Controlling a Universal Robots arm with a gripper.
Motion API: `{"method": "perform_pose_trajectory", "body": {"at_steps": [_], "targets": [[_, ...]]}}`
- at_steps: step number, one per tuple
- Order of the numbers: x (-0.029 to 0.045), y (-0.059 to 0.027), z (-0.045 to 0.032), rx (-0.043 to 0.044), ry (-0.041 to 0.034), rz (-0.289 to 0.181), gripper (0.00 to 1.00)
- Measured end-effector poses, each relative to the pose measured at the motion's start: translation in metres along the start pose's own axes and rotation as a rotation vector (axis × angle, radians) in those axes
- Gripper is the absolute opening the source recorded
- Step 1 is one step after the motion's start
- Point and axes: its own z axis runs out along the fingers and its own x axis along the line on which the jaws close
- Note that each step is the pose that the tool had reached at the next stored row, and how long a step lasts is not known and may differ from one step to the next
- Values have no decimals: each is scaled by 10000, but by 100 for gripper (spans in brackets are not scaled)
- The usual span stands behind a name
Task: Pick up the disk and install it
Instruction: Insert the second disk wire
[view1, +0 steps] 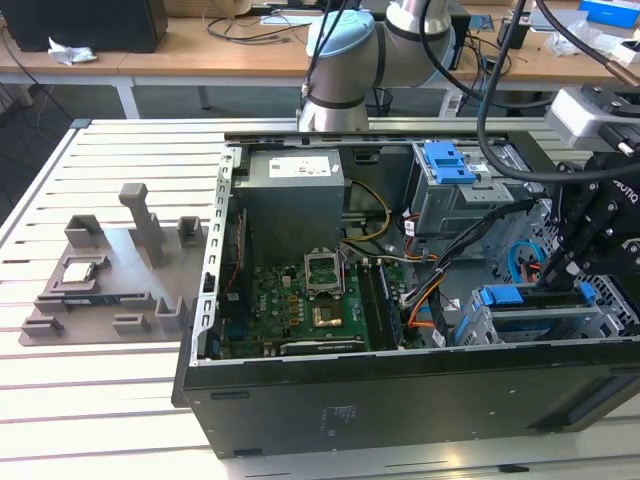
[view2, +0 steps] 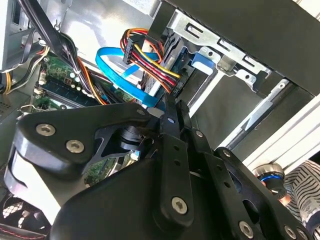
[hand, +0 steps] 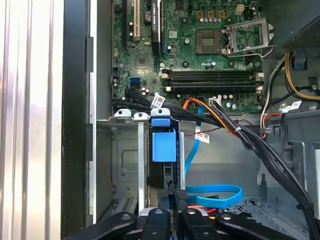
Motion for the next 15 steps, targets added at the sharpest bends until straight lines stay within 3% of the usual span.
{"method": "perform_pose_trajectory", "body": {"at_steps": [7, 9, 12, 15], "targets": [[1, 8, 34, 8, -2, -21, 16], [3, 38, 9, 84, 3, -35, 16], [109, 41, 1, 105, 1, -42, 16], [112, 41, 10, 104, -10, -42, 16]]}}
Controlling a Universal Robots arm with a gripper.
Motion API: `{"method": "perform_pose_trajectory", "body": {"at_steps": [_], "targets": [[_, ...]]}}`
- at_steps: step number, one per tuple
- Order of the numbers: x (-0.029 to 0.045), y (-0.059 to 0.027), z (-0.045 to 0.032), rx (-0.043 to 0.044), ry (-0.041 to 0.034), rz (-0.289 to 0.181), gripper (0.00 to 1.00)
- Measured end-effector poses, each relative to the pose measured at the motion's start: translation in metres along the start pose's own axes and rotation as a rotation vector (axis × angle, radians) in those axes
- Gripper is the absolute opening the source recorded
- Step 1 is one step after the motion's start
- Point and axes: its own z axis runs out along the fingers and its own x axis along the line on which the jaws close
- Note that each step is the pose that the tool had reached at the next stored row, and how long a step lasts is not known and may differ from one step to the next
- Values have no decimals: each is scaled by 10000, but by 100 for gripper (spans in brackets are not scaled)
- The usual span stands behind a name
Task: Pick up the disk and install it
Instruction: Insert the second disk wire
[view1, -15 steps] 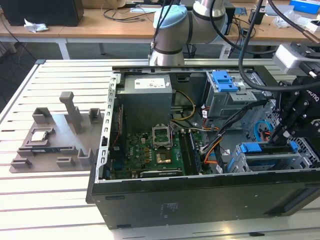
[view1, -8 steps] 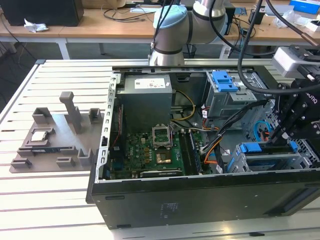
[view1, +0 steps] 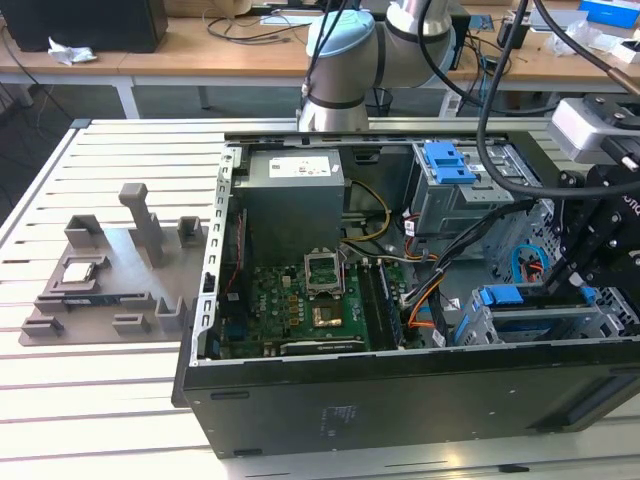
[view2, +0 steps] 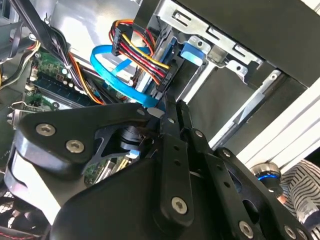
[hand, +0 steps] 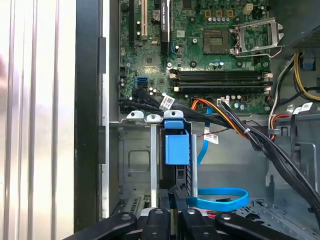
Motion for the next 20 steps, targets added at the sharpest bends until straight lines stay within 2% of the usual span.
{"method": "perform_pose_trajectory", "body": {"at_steps": [3, 7, 8, 9, 10, 12, 15, 20], "targets": [[-1, -2, 37, -1, -26, -1, 16], [-2, 1, 48, -1, -57, -4, 16], [-2, 1, 49, -1, -117, -8, 16], [-5, 2, 47, -2, -247, -16, 16], [-9, 1, 51, -3, -319, -22, 16], [-10, 1, 51, -3, -387, -26, 16], [-11, 1, 50, -3, -409, -28, 16], [-11, 0, 64, -2, -406, -27, 16]]}}
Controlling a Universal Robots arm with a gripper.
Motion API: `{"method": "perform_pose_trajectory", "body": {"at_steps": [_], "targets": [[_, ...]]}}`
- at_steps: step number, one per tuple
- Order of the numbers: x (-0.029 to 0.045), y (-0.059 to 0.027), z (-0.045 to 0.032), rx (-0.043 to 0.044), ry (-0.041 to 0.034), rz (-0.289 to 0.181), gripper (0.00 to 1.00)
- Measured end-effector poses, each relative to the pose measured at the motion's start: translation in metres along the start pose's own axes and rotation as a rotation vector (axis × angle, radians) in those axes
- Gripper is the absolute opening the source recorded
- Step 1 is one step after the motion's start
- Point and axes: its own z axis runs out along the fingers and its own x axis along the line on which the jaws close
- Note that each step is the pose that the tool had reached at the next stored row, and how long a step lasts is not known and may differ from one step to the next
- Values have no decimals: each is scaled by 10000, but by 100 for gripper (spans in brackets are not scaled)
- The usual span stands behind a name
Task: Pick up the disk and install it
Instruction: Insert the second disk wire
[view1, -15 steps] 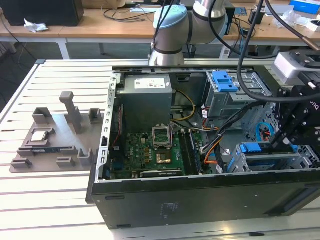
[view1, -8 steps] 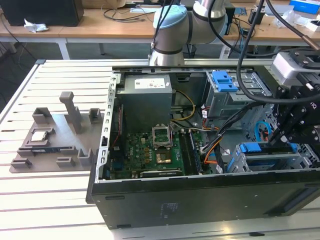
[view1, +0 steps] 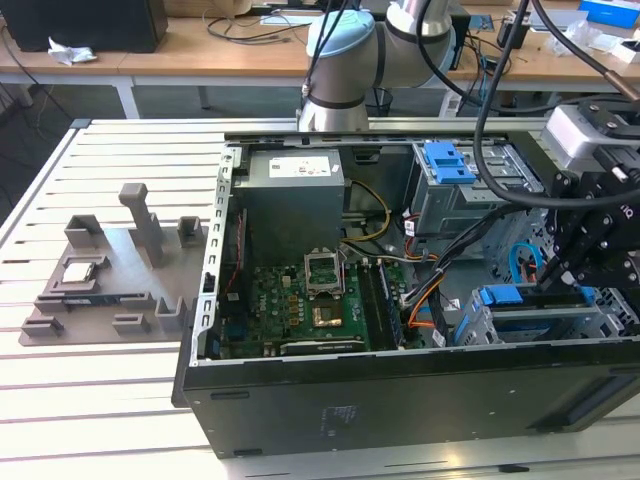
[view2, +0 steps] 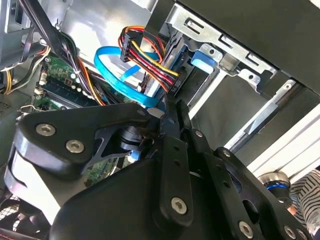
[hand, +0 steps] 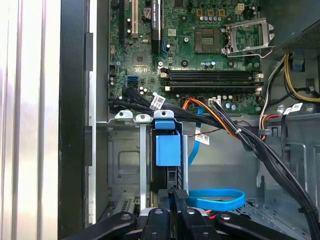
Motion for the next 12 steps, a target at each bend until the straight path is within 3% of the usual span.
{"method": "perform_pose_trajectory", "body": {"at_steps": [12], "targets": [[-45, 5, 13, 16, -2, -12, 16]]}}
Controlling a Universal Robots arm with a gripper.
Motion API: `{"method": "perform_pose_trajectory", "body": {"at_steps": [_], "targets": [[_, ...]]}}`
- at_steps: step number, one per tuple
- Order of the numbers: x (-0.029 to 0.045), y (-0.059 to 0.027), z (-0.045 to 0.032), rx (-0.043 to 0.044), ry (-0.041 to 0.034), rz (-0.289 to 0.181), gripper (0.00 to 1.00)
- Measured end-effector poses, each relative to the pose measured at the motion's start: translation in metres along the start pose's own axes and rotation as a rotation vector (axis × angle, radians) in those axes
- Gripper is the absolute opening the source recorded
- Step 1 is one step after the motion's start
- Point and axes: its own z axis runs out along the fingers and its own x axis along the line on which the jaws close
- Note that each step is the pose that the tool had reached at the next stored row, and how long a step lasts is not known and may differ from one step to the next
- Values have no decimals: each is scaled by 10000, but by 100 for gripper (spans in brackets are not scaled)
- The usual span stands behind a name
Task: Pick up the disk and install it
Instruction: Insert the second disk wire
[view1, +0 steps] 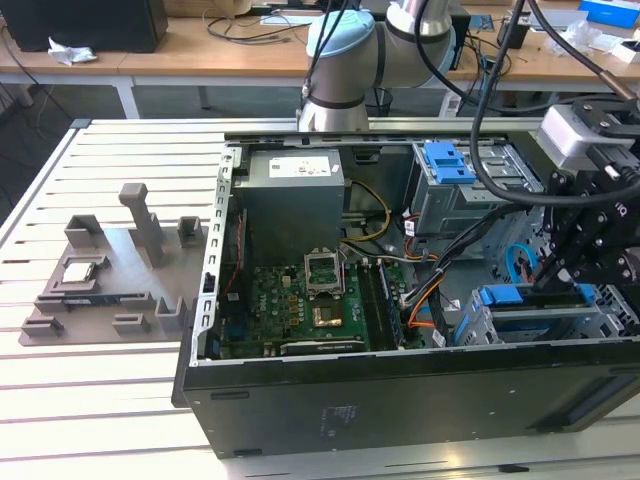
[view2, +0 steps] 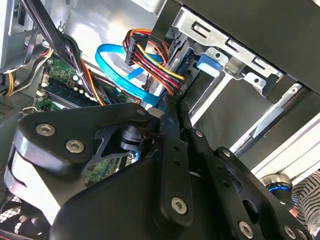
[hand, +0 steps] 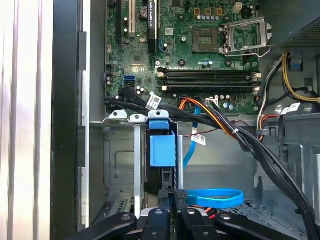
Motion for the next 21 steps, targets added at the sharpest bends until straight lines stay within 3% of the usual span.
{"method": "perform_pose_trajectory", "body": {"at_steps": [4, 8, 9, 10, 12, 15, 17, 18, 20, 21], "targets": [[1, -2, 26, -2, 15, 0, 16], [1, -4, 63, -5, -31, -2, 17], [1, -3, 60, -5, -21, -1, 17], [0, -3, 54, -4, -7, 0, 24], [1, -1, 26, -4, -5, 1, 24], [-14, 14, -209, 5, 15, 1, 24], [-25, 22, -315, 6, 23, 2, 22], [-32, 27, -396, 7, 33, 3, 11], [-43, 38, -578, 7, 48, 3, 11], [-43, 40, -598, 7, 48, 4, 11]]}}
